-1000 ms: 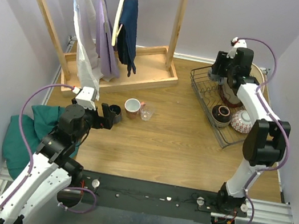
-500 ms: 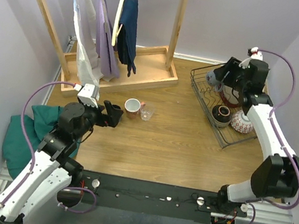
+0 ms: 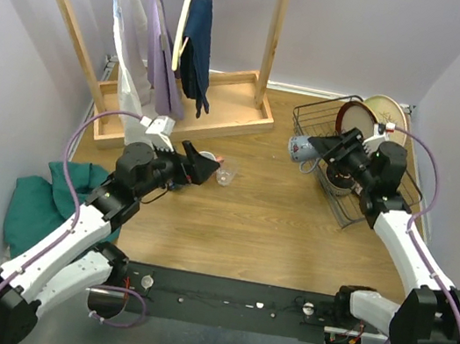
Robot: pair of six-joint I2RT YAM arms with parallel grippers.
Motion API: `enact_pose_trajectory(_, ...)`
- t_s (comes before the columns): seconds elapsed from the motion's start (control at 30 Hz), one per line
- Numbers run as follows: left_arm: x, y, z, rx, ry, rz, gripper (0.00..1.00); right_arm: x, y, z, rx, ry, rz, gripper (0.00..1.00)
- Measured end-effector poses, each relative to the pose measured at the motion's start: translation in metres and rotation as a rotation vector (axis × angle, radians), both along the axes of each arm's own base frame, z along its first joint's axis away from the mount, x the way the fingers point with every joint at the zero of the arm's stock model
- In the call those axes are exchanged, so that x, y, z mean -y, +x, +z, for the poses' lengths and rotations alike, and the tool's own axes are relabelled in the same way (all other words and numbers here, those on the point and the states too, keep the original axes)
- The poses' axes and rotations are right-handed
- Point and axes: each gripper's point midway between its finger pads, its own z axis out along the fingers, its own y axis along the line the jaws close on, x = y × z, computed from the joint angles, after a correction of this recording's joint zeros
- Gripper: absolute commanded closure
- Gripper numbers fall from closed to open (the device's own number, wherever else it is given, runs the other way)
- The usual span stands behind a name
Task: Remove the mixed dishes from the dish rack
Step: Pick up the cup from the dish rack.
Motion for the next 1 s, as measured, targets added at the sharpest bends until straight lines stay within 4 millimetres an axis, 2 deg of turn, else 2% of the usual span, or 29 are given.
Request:
enact_pose_trajectory(0.13,0.034,-0.004,0.011,0.000,-0.047,-0.082,0.01,-0.011,-0.019,0.000,-0.007,0.151,0.031,0.97)
enact_pose_trajectory(0.3,0.080,-0.006,0.030,0.016,-0.101,-0.174,0.03,-0.020,-0.042,-0.012,-0.063,0.310,0.063,0.97)
enact_pose_trajectory(0.43,0.107,0.002,0.033,0.003,-0.135,-0.205,0.04,-0.024,-0.054,-0.017,-0.095,0.387,0.084,0.97)
enact_pose_trajectory(0.63,0.143,0.014,0.030,-0.027,-0.166,-0.243,0.09,-0.030,-0.068,-0.009,-0.082,0.459,0.125,0.97)
enact_pose_trajectory(0.83,0.171,0.016,0.026,-0.056,-0.205,-0.285,0.20,-0.037,-0.077,-0.010,-0.098,0.495,0.156,0.97)
enact_pose_trajectory(0.93,0.183,0.011,0.024,-0.069,-0.226,-0.314,0.29,-0.039,-0.079,-0.009,-0.098,0.505,0.166,0.97)
enact_pose_trajectory(1.0,0.191,0.009,0.024,-0.077,-0.239,-0.332,0.42,-0.039,-0.080,-0.010,-0.099,0.509,0.169,0.97)
